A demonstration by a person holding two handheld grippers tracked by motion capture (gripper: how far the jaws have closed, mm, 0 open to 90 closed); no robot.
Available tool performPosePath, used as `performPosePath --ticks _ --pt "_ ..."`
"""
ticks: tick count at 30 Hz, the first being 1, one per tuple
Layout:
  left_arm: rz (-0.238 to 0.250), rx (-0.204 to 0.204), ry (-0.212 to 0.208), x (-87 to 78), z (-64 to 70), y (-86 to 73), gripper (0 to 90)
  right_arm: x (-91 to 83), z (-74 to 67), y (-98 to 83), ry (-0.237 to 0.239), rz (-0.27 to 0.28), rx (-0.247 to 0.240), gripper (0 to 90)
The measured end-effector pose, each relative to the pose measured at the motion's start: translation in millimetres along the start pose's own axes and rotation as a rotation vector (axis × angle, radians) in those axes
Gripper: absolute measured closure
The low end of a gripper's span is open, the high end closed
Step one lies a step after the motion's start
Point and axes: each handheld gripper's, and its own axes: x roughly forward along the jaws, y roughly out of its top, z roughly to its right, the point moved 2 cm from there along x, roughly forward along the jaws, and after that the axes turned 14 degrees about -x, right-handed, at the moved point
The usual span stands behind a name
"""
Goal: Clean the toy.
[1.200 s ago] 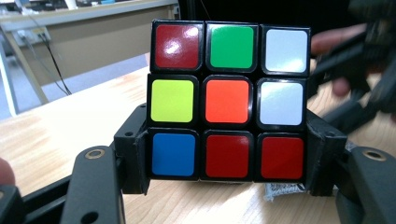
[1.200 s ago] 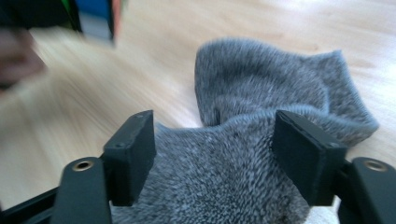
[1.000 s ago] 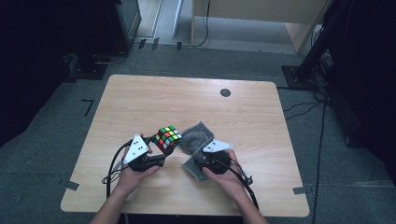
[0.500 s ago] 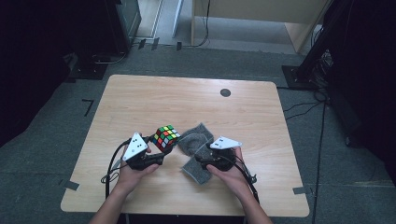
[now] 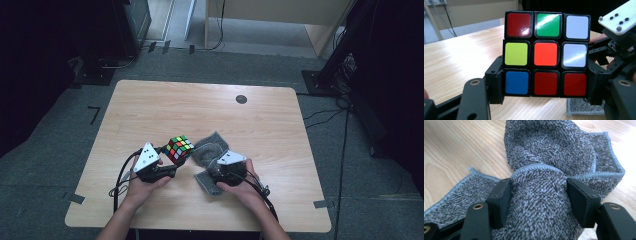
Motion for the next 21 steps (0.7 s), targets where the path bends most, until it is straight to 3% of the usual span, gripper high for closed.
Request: performPosePath --ticks 3,8,14,16,18,21 --pt "-0.001 0.0 -0.003 -0.3 0.9 -0.2 34.0 -0.3 -1.0 -0.8 -0.018 0.0 -0.013 43.7" --pt "0.004 -0.02 -0.022 -0.4 0.6 -0.4 34.0 -2.8 3.9 -3.9 -0.05 0.006 -0.01 64.3" --pt "-0.006 -0.018 -0.036 1.2 1.7 -1.7 34.0 -12.2 11.4 -5.0 -0.059 0.007 0.053 73.1" --pt "-0.012 -0.004 -0.041 2.0 4.0 -2.5 34.0 -21.9 16.0 -2.3 -0.044 0.061 0.096 73.7" --pt "-0.02 0.016 -0.047 3.4 6.4 -3.7 34.0 -36.6 21.4 4.2 -0.034 0.148 0.16 73.8" --pt "-0.043 0.05 -0.049 6.9 11.4 -6.8 34.0 -62.2 25.0 17.2 -0.014 0.283 0.206 73.6"
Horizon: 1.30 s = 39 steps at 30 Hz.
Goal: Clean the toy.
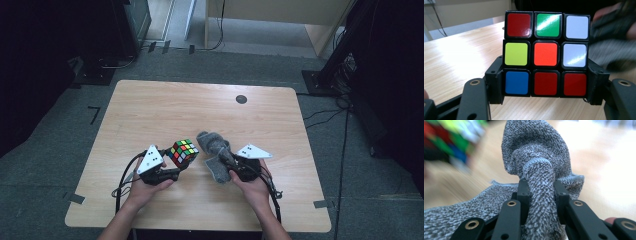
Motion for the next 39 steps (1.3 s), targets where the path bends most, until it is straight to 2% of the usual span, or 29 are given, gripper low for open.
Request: performPosePath --ticks 2,5,8,11,13,15,17,20,23,25,26,28,31,34,36,39 --pt "-0.017 0.029 -0.004 3.0 4.9 -2.1 34.0 -12.0 -3.9 12.6 0.039 0.083 0.01 73.5" --pt "-0.036 0.065 -0.021 7.1 13.5 -4.4 34.1 -21.6 -15.5 28.3 0.102 0.162 -0.01 73.1" --pt "-0.04 0.094 -0.041 10.2 22.6 -5.8 34.0 -21.8 -32.2 37.4 0.156 0.179 -0.043 72.6" --pt "-0.028 0.118 -0.067 10.6 30.5 -6.2 34.1 -17.4 -43.9 39.8 0.197 0.17 -0.068 72.0" --pt "-0.019 0.139 -0.057 9.4 33.8 -5.9 34.1 -13.8 -43.5 36.9 0.183 0.149 -0.069 71.9" --pt "-0.001 0.145 -0.072 5.5 33.6 -3.9 34.1 -11.7 -34.4 31.4 0.175 0.136 -0.018 71.9" --pt "0.014 0.14 -0.077 2.7 32.3 -1.2 34.1 -10.4 -25.8 25.9 0.143 0.103 0.008 71.9" --pt "0.014 0.125 -0.082 2.0 29.5 0.8 34.1 -9.0 -17.2 19.6 0.136 0.074 0.049 71.8" --pt "-0.018 0.147 -0.061 5.3 29.9 -2.4 34.1 -11.4 -24.0 25.3 0.176 0.117 0.036 71.5" --pt "-0.034 0.156 -0.067 8.3 32.4 -4.7 34.1 -13.7 -32.5 32.5 0.228 0.153 0.018 71.2" --pt "-0.037 0.162 -0.075 8.9 34.3 -5.1 34.1 -14.5 -36.4 35.6 0.237 0.16 0.008 71.1" --pt "-0.029 0.172 -0.09 8.4 38.4 -4.8 34.1 -14.6 -40.2 38.3 0.231 0.156 0.004 70.9" --pt "-0.009 0.174 -0.114 4.5 39.7 -2.1 34.1 -13.5 -30.9 32.7 0.21 0.153 0.059 70.9" --pt "-0.002 0.158 -0.106 3.2 37.1 0.1 34.1 -10.9 -18.3 21.7 0.168 0.121 0.115 70.9" --pt "-0.009 0.152 -0.103 4.2 36.1 -0.3 34.1 -11.8 -17.5 21.1 0.17 0.123 0.116 70.9" --pt "-0.037 0.161 -0.107 8.5 38.6 -3.6 34.1 -14.9 -28.6 30.8 0.221 0.17 0.078 70.7"
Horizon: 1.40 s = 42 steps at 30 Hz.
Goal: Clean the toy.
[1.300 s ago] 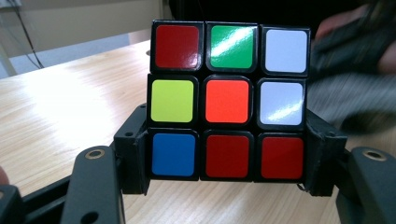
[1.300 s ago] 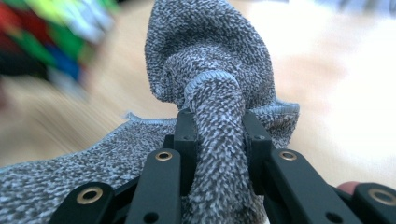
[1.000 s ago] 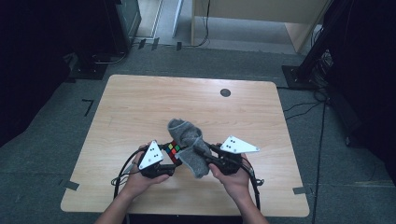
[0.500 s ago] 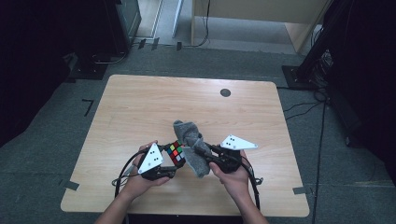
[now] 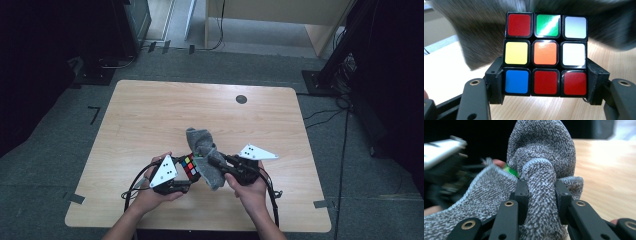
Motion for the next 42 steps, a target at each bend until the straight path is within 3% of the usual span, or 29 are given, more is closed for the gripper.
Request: performPosePath --ticks 3,9,11,14,17,22,24,28,33,38,42 --pt "-0.015 0.011 -0.001 3.8 6.3 -0.3 34.1 3.5 -9.7 5.5 -0.013 -0.01 -0.052 70.4" --pt "0.017 -0.027 -0.005 -2.7 2.0 5.6 34.1 -0.6 12.2 -8.9 -0.092 -0.045 0.043 70.4" --pt "0.016 -0.038 -0.002 -3.1 -0.2 5.3 34.1 -0.4 10.4 -7.9 -0.086 -0.043 0.039 70.4" --pt "-0.019 -0.062 -0.014 1.4 -0.6 2.6 34.0 2.3 -1.7 -0.8 -0.052 -0.04 -0.005 70.4" --pt "-0.036 -0.057 -0.027 7.1 5.7 0.7 34.0 2.5 -6.5 3.0 -0.035 -0.031 -0.019 70.2" --pt "-0.023 -0.031 -0.031 5.5 9.6 3.3 34.1 0.2 8.9 -6.8 -0.091 -0.05 0.019 70.3" --pt "-0.011 -0.056 -0.023 2.9 4.6 4.3 34.0 0.2 12.6 -10.1 -0.108 -0.063 0.02 70.3" --pt "-0.011 -0.105 -0.017 1.7 -4.0 3.4 34.0 1.7 8.0 -8.8 -0.09 -0.065 0.009 70.3" --pt "-0.041 -0.064 -0.035 7.7 6.9 1.3 34.0 2.4 -4.1 0.4 -0.052 -0.038 -0.012 70.2" --pt "-0.026 -0.043 -0.048 5.3 10.6 3.6 34.0 -0.1 2.1 -2.0 -0.081 -0.037 0.005 70.2" --pt "-0.024 -0.094 -0.021 4.0 1.1 4.1 34.0 1.8 7.0 -9.1 -0.114 -0.077 -0.017 70.2"
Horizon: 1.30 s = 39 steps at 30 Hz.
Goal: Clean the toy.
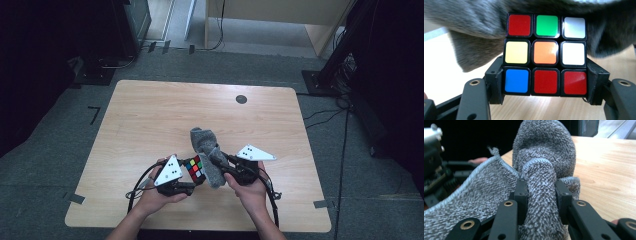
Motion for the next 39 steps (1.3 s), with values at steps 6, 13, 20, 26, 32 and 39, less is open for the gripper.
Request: performPosePath --ticks 6,13,20,26,32,39 --pt "-0.035 0.017 -0.026 7.5 6.5 -4.6 34.0 -2.7 -12.2 8.7 0.046 0.028 -0.025 70.2" --pt "-0.009 -0.003 0.002 2.4 0.8 -1.1 34.0 -0.3 0.0 -1.5 -0.009 -0.011 -0.019 70.2" --pt "-0.021 0.006 -0.025 4.6 5.3 -2.5 34.0 -2.9 -11.7 8.4 0.061 0.052 -0.016 70.2" --pt "0.008 0.021 -0.021 -1.0 5.4 2.1 34.0 -3.3 -0.9 3.1 0.017 0.037 0.017 70.2" --pt "-0.01 0.005 -0.029 1.6 3.1 0.3 34.0 -4.0 -9.6 8.2 0.063 0.065 -0.03 70.0" --pt "0.005 0.002 -0.017 -1.5 1.9 1.9 34.0 -1.4 -3.2 1.0 -0.018 0.017 -0.069 69.8"
